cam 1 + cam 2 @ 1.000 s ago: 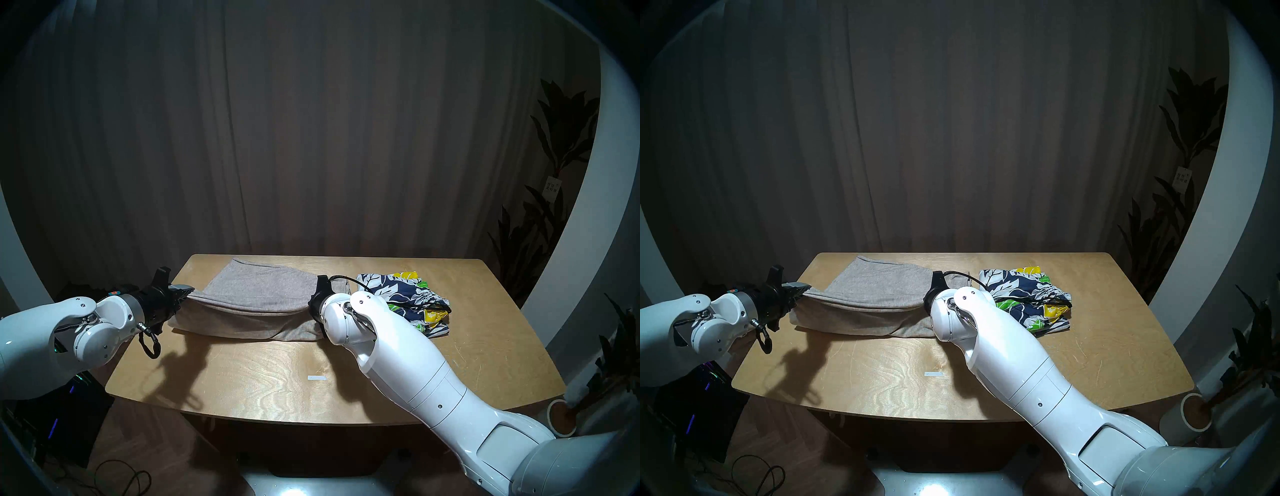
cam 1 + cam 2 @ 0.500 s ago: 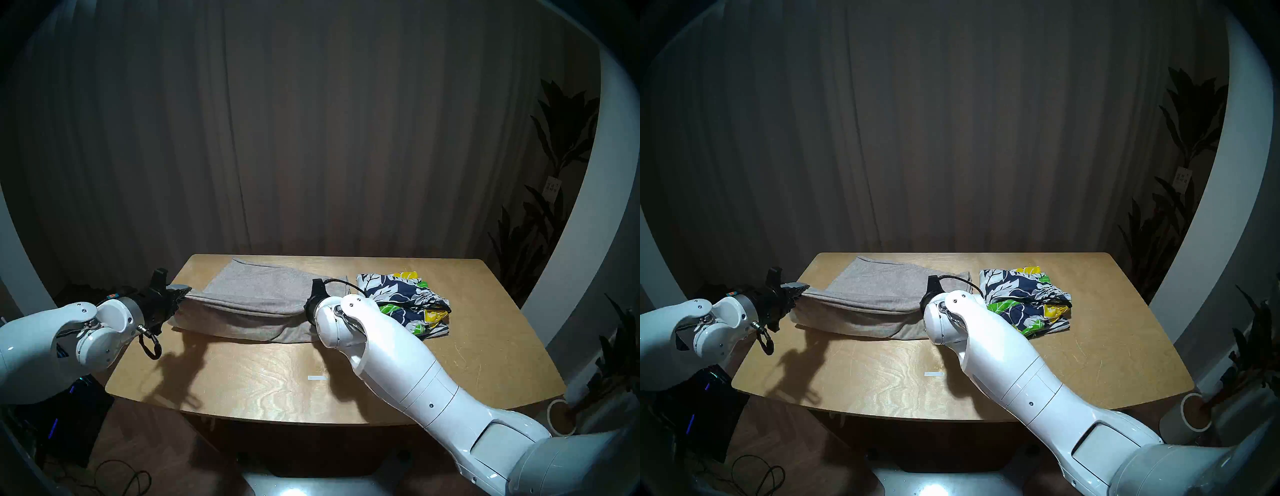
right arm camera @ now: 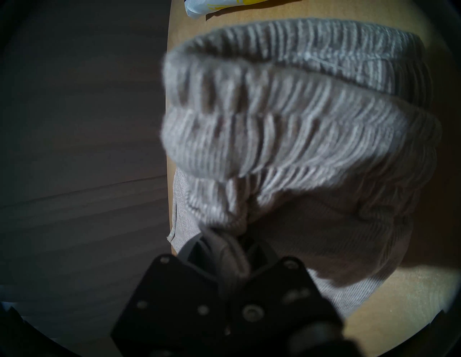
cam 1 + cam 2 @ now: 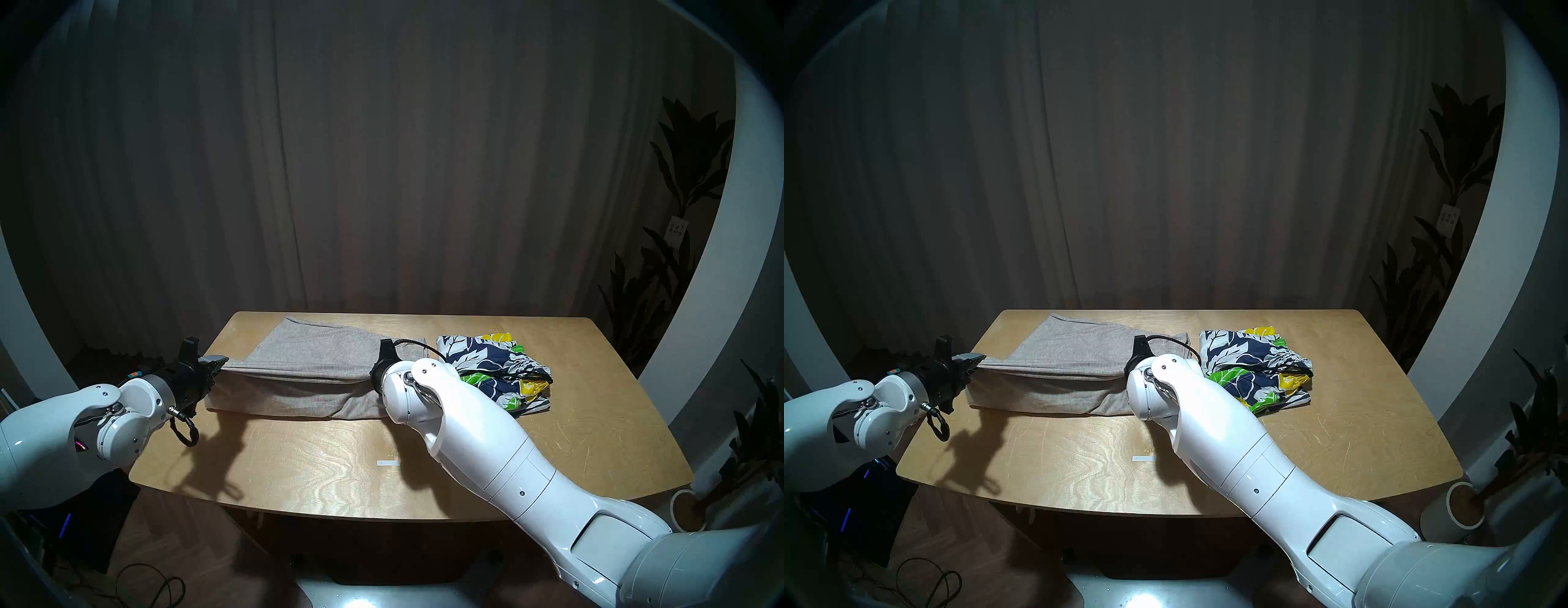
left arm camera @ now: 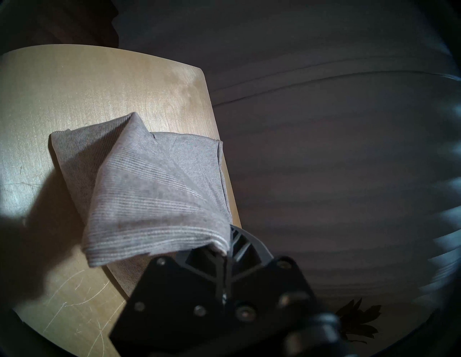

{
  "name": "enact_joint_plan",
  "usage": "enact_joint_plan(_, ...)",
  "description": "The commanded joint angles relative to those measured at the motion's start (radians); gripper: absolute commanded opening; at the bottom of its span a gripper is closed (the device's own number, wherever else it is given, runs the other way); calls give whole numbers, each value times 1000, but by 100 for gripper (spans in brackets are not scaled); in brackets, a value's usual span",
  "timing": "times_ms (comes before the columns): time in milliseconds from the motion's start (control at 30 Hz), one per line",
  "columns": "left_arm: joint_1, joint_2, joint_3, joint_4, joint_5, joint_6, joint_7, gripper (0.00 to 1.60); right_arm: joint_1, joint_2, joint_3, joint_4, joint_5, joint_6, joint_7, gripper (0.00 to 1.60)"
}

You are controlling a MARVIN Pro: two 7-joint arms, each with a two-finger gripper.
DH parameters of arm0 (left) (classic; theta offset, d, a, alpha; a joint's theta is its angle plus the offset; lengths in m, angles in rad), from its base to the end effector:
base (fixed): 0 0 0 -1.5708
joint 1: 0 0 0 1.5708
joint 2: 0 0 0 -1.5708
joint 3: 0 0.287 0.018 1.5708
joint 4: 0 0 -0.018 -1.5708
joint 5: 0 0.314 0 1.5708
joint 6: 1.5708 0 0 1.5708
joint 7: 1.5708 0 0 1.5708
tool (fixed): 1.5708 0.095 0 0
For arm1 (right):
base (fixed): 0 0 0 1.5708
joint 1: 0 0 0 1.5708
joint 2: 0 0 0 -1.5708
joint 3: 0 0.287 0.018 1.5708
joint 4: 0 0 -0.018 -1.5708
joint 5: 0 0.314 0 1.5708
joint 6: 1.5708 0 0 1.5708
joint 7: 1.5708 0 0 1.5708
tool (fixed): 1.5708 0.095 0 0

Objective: Fold pants twice and stack them

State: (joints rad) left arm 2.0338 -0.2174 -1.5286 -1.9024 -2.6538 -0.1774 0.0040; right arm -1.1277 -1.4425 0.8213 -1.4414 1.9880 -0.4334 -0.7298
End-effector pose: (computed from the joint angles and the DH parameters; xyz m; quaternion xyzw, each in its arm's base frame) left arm 0.3482 0.1790 -0.2294 0.6802 0.4735 0.3976 0.3937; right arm 0.4475 0.2027 -0.2887 -0.7050 0.5463 -0.2427 0.3815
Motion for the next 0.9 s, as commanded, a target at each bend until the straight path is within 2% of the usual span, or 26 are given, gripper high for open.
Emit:
enact_joint_plan(0, -65, -34, 3, 1, 10, -7, -29, 0, 26, -17, 7, 4, -5, -5, 13, 0)
enact_joint_plan(333, -120, -104, 47, 20, 27, -11, -49, 0, 36, -26, 6, 26, -11, -12, 20, 0)
enact_joint_plan(867, -252, -254, 134, 99, 61, -29, -92, 0, 48, -55, -3, 55, -21, -25, 34, 0)
